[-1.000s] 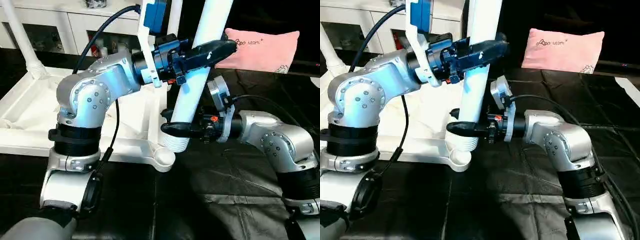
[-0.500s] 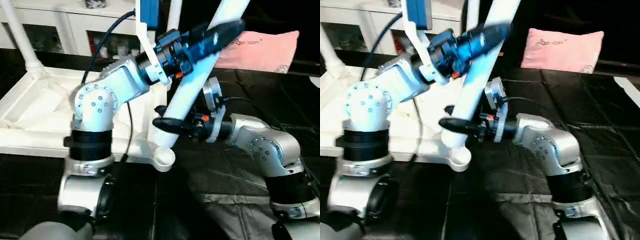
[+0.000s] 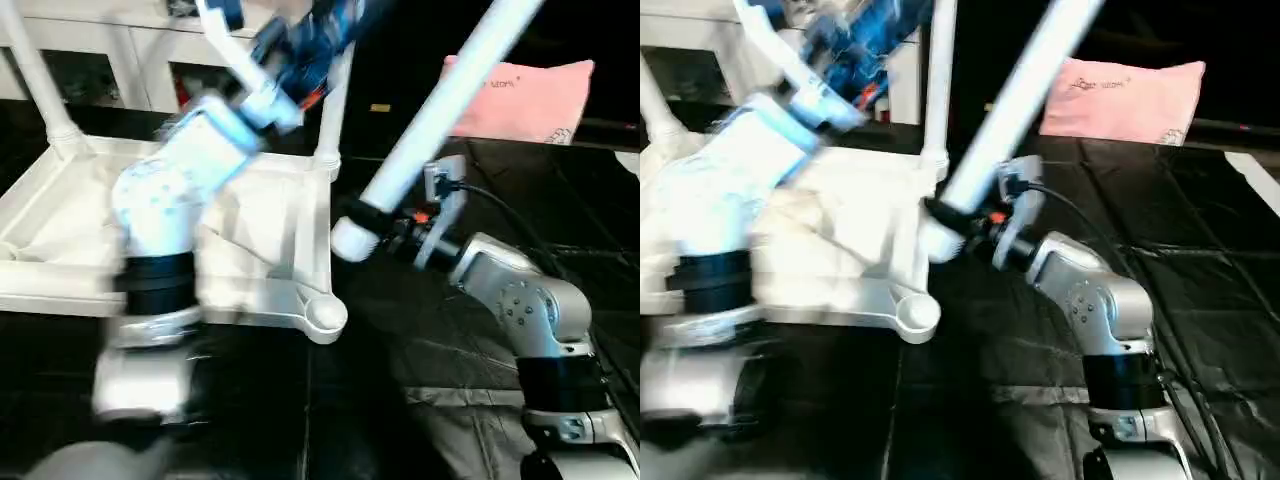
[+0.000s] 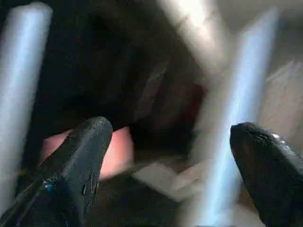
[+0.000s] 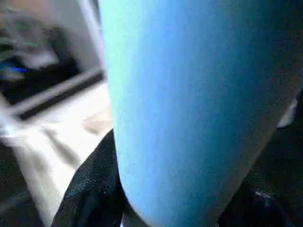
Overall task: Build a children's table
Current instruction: Pick table leg, then move to table
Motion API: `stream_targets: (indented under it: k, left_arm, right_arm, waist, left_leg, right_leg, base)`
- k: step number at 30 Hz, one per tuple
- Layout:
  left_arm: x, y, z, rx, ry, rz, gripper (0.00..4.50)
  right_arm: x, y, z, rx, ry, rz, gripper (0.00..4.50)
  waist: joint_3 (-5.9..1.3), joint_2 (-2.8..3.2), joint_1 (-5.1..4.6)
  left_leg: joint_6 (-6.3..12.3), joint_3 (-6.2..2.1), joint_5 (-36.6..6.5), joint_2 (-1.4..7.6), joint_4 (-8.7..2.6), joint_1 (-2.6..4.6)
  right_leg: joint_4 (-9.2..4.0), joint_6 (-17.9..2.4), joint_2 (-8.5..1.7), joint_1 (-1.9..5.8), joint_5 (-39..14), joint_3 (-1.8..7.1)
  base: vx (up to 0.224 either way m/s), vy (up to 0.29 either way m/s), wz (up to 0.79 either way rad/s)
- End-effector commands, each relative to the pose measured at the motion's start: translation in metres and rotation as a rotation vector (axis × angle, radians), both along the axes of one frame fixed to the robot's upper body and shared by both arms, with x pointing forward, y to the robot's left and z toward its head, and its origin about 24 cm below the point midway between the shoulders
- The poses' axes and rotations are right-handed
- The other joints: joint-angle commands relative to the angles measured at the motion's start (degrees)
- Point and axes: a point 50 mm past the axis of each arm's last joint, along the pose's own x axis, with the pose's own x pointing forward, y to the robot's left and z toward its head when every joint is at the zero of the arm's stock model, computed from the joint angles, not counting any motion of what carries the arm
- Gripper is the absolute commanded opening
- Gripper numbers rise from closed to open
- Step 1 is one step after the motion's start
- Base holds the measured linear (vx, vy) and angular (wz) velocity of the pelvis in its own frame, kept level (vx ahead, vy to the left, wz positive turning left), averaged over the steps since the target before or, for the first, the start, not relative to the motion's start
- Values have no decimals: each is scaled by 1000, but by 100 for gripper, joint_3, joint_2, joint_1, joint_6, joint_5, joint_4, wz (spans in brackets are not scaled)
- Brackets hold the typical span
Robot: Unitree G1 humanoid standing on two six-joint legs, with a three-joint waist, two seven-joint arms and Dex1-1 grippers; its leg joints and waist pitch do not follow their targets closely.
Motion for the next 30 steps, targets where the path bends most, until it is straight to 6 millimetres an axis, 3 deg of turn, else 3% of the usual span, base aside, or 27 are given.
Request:
stream_targets:
  k: [1, 3, 4, 5, 6, 8, 10, 15, 16, 17, 18, 20, 22, 24, 26, 28, 30]
  left_arm:
    - [1, 7, -21, 132, 14, 152, 450]
    - [-5, 24, -46, 215, 42, 277, 450]
    - [-7, 26, -50, 235, 46, 293, 450]
    - [-12, 32, -63, 292, 56, 324, 450]
    - [-18, 36, -77, 340, 63, 343, 450]
    - [-22, 39, -84, 335, 83, 360, 450]
    - [-32, 44, -104, 339, 110, 419, 450]
    - [-50, 54, -136, 413, 105, 544, 450]
    - [-53, 55, -139, 409, 114, 557, 450]
    - [-56, 56, -141, 404, 119, 564, 450]
    - [-59, 55, -143, 402, 122, 564, 450]
    - [-62, 53, -144, 418, 106, 564, 450]
    - [-63, 50, -146, 435, 93, 566, 450]
    - [-64, 51, -147, 432, 96, 574, 450]
    - [-63, 54, -147, 421, 111, 587, 450]
    - [-63, 55, -146, 390, 116, 598, 450]
    - [-62, 55, -145, 377, 119, 601, 450]
  right_arm:
    - [-5, -4, 5, -81, -70, -72, 195]
    - [-12, -6, -1, -165, -101, -111, 195]
    - [-13, -6, -2, -183, -107, -119, 195]
    - [-17, -7, -6, -193, -101, -143, 195]
    - [-21, -9, -9, -173, -92, -197, 195]
    - [-23, -11, -11, -164, -93, -228, 195]
    - [-27, -17, -18, -173, -93, -329, 195]
    - [-35, -29, -40, -268, -59, -466, 195]
    - [-37, -30, -43, -278, -58, -474, 195]
    - [-41, -31, -46, -275, -54, -477, 195]
    - [-45, -32, -51, -257, -36, -485, 195]
    - [-48, -33, -55, -229, -21, -501, 195]
    - [-49, -33, -57, -198, -23, -527, 195]
    - [-49, -32, -57, -209, -28, -534, 195]
    - [-49, -31, -57, -204, -21, -542, 195]
    - [-50, -31, -56, -178, -23, -548, 195]
    - [-51, -31, -56, -185, -28, -544, 195]
  waist:
    - [-414, 169, -36]
    - [-433, 154, -26]
    - [-437, 164, -22]
    - [-446, 129, -35]
    - [-432, 150, -42]
    - [-411, 128, -51]
    - [-363, 121, -80]
    - [-333, 112, -101]
    - [-318, 101, -105]
    - [-316, 26, -111]
    - [-312, 11, -104]
    - [-317, 24, -82]
    - [-316, 34, -90]
    - [-318, 44, -95]
    - [-323, 97, -139]
    - [-331, 132, -156]
    - [-330, 104, -154]
  left_leg:
    - [-639, -107, -942, 245, -421, 244]
    - [-635, -123, -773, 242, -407, 209]
    - [-620, -121, -739, 241, -404, 211]
    - [-582, -106, -703, 224, -395, 214]
    - [-552, -99, -731, 217, -398, 208]
    - [-518, -96, -922, 237, -428, 210]
    - [-540, -92, -1339, 246, -472, 224]
    - [-595, -108, -1814, 251, -498, 246]
    - [-584, -109, -1890, 247, -505, 239]
    - [-554, -105, -1890, 254, -511, 230]
    - [-476, -95, -1873, 242, -506, 211]
    - [-242, -80, -1699, 235, -482, 159]
    - [-130, -82, -1578, 244, -481, 165]
    - [-131, -85, -1555, 246, -485, 170]
    - [-308, -119, -1634, 261, -505, 220]
    - [-452, -118, -1765, 243, -501, 230]
    - [-466, -113, -1758, 239, -496, 226]
  right_leg:
    - [-428, -656, -402, 159, 256, 220]
    - [-386, -677, -404, 202, 711, 208]
    - [-379, -662, -401, 200, 802, 204]
    - [-380, -676, -394, 204, 868, 207]
    - [-379, -695, -391, 189, 820, 216]
    - [-404, -751, -412, 170, 528, 223]
    - [-472, -792, -410, 116, -161, 234]
    - [-560, -526, -423, 55, -1008, 272]
    - [-578, -507, -423, 48, -1104, 273]
    - [-586, -499, -428, 53, -1135, 271]
    - [-596, -495, -448, 58, -1197, 282]
    - [-622, -537, -536, 81, -1189, 330]
    - [-609, -599, -511, 62, -1064, 318]
    - [-595, -627, -505, 71, -1014, 310]
    - [-546, -627, -398, 35, -819, 265]
    - [-530, -580, -386, 32, -627, 267]
    - [-534, -568, -390, 41, -571, 268]
  base:
    - [0, 0, 0]
    - [0, 0, 0]
    - [0, 0, 0]
    - [0, 0, 0]
    - [0, 0, 0]
    - [0, 0, 0]
    - [0, 0, 0]
    - [0, 0, 0]
    - [0, 0, 0]
    - [0, 0, 0]
    - [0, 0, 0]
    - [0, 0, 0]
    - [0, 0, 0]
    - [0, 0, 0]
    - [0, 0, 0]
    - [0, 0, 0]
    - [0, 0, 0]
